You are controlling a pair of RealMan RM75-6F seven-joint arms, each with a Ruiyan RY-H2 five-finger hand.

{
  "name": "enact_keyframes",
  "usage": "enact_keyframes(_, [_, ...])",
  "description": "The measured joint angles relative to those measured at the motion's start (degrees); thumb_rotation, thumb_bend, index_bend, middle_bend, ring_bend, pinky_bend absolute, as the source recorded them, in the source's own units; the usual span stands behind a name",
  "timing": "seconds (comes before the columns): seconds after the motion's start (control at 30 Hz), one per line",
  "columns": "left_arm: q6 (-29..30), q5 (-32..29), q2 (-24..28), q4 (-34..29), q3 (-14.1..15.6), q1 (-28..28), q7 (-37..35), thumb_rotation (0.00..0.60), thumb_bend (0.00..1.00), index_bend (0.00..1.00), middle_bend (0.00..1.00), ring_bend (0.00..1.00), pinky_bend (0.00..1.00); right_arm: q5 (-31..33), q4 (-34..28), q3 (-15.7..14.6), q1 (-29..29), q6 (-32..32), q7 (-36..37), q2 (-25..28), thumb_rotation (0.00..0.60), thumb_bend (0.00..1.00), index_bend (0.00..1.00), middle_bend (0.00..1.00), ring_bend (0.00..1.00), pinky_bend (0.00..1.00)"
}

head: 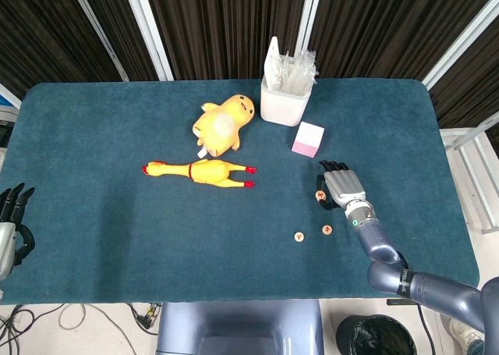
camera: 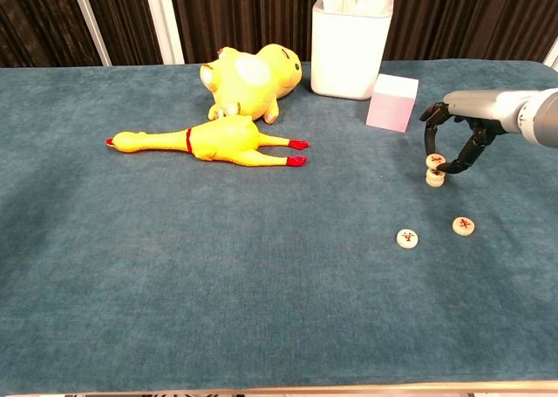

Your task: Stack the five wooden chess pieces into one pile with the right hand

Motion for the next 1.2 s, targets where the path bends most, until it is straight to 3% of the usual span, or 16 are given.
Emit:
enact_keyframes(0.5, [-0.13, -0.01, 0.09, -0.06, 0.02, -0.03, -0.05, 0.600, 0.82, 0.10, 0.00, 0.00, 0.01, 0.50, 3.88, 0.11, 0.39, -1.13, 1.64, -1.75, 0.600, 0.40, 0.51, 0.09, 0.07, 0.10])
enact_keyframes(1.2, [-0.03, -0.15, -0.08, -0.02, -0.06, -0.01, 0.30, 0.600, 0.82, 0.10, 0.00, 0.00, 0.01, 0.25, 4.26, -0.63, 0.37, -1.89, 2.00, -1.74, 0.600, 0.41, 0.51, 0.08, 0.06, 0.10])
